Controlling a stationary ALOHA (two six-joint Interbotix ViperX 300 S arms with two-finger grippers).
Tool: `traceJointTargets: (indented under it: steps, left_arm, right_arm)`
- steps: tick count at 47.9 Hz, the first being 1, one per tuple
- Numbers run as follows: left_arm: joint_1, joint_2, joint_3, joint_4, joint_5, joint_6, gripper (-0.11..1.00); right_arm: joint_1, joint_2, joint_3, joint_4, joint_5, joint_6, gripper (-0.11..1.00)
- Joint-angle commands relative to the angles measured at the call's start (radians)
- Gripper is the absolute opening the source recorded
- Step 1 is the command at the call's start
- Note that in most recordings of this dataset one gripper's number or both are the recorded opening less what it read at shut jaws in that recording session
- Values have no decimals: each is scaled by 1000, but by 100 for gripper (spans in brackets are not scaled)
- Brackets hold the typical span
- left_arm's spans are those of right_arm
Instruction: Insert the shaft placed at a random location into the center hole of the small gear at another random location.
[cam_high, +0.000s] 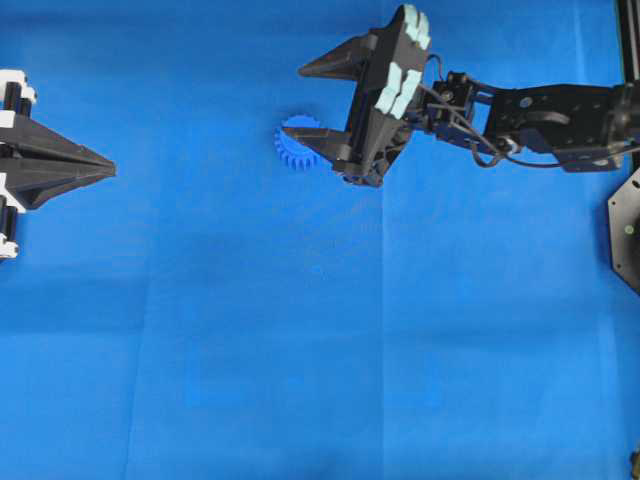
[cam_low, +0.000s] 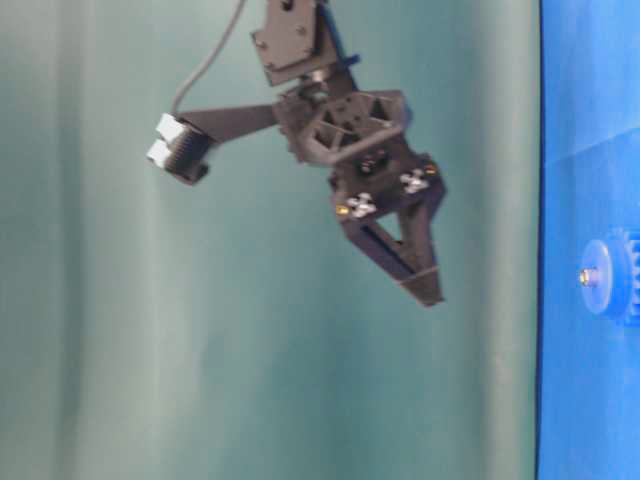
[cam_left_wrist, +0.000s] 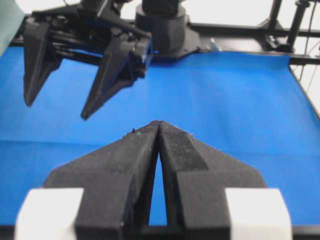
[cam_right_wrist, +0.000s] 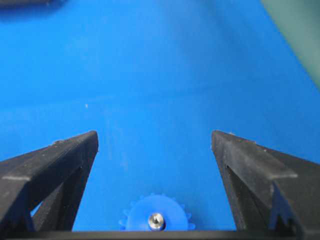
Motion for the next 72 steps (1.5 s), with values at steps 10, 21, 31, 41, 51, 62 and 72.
traceJointTargets:
  steps: [10, 21, 31, 41, 51, 62, 72]
  left_arm:
    - [-2, 2, -8, 0, -6, -2, 2]
    - [0, 0, -5, 0, -6, -2, 2]
    - [-2, 0, 0, 0, -6, -2, 2]
    - [0, 0, 2, 0, -5, -2, 2]
    - [0, 0, 2, 0, -6, -2, 2]
    - [0, 0, 2, 0, -6, -2, 2]
    - [0, 0, 2, 0, -6, -2, 2]
  right_arm:
    - [6, -89, 58, -3, -3, 2, 86]
    - [20, -164, 133, -2, -2, 3, 86]
    - [28, -227, 190, 0, -2, 8, 86]
    - [28, -238, 201, 2, 2, 9, 86]
    - [29, -236, 201, 2, 8, 9, 86]
    - [28, -238, 201, 3, 11, 9, 86]
    - [28, -236, 201, 2, 12, 9, 86]
